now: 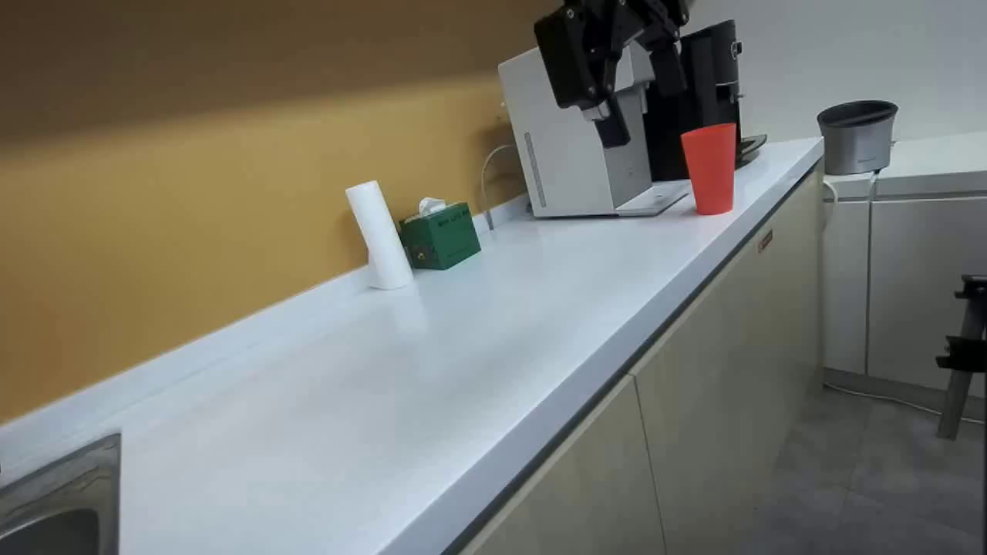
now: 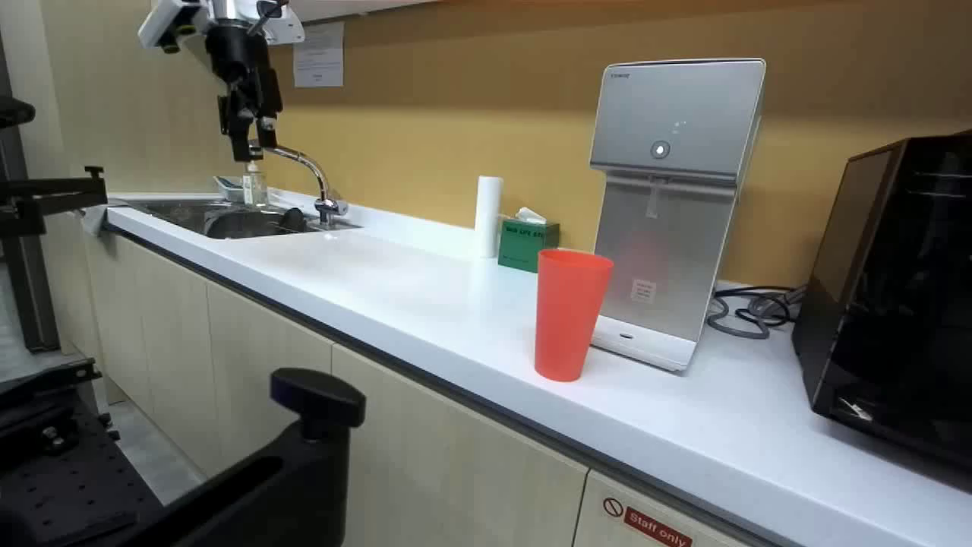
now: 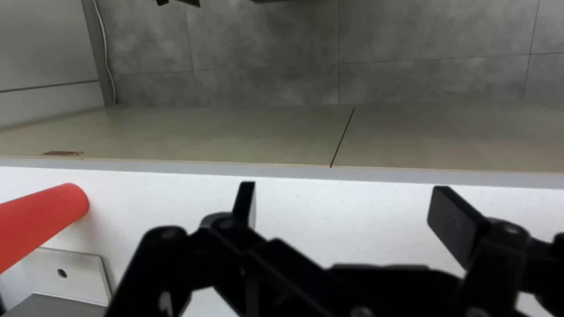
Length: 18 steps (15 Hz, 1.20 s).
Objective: Pick up the orange cup and place it on the coffee machine under the nozzle
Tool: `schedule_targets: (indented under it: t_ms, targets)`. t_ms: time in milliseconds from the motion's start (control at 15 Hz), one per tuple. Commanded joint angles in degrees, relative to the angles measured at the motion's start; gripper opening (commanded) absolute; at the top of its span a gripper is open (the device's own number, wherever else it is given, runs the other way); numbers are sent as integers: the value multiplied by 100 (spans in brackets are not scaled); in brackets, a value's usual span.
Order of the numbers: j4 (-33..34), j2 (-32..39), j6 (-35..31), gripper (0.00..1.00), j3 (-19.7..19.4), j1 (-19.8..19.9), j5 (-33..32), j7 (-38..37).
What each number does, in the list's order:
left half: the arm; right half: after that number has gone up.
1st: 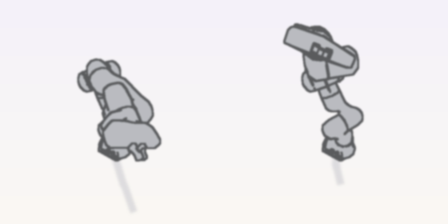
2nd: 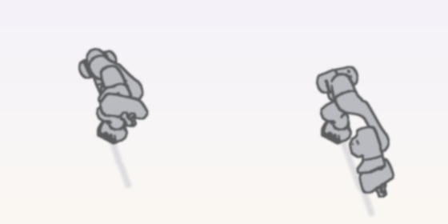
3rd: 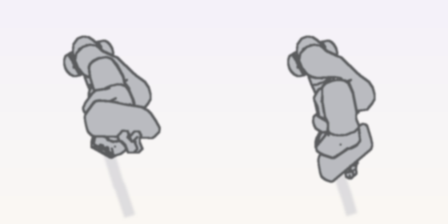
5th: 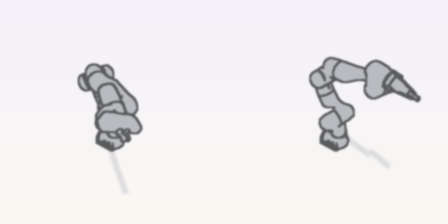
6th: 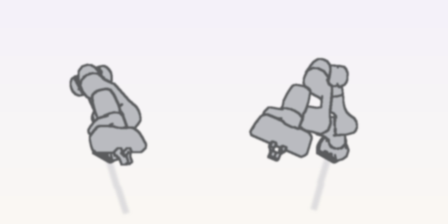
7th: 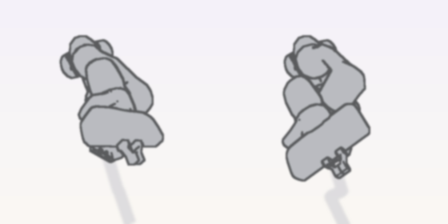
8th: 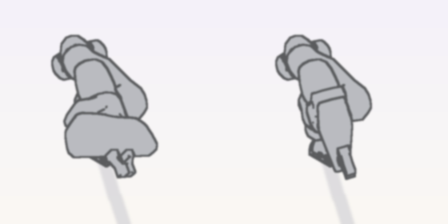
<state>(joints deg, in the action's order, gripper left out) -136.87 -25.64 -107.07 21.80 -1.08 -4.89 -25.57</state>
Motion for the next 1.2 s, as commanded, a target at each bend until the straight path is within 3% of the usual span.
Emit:
schedule_targets:
  t_ms: [0,800,1133]
  targets:
    - [11,41,14,100,-192,-220,-89,-82]
    - [-36,-17,-70,100,-211,-184,-107,-205]
    - [-488,-448,-609,100,-637,132,-133,-821]
